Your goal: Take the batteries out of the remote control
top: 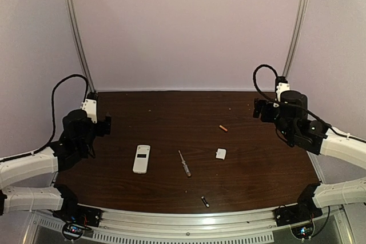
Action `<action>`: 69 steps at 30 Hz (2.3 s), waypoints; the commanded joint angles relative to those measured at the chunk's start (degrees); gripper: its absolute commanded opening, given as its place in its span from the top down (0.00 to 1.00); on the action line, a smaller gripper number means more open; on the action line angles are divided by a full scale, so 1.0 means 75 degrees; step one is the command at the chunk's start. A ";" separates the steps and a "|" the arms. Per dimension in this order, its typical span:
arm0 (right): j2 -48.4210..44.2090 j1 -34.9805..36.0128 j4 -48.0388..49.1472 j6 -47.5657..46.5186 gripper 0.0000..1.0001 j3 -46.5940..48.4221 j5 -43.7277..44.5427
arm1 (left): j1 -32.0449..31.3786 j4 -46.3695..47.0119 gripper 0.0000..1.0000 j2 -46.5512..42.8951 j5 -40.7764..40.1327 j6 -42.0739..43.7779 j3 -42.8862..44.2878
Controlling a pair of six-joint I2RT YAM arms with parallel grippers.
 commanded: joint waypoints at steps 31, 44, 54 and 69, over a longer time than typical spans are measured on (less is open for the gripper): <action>0.0473 -0.2814 0.4174 -0.1749 0.00 -0.2750 -0.0539 | 0.3503 0.6233 0.05 0.3666 0.2624 0.0433 -0.1107; 0.2007 -0.3634 0.8441 -0.2739 0.00 -0.4042 -0.1873 | 0.3692 0.6967 0.06 0.4557 0.3010 0.0380 -0.1131; 0.3846 -0.4167 1.0518 -0.2609 0.00 -0.4180 -0.2602 | 0.4134 0.7395 0.03 0.4973 0.3540 -0.0124 -0.1228; 0.4256 -0.4431 0.9232 -0.2473 0.00 -0.3303 -0.3100 | 0.4126 0.7420 0.02 0.4934 0.3579 -0.0110 -0.1282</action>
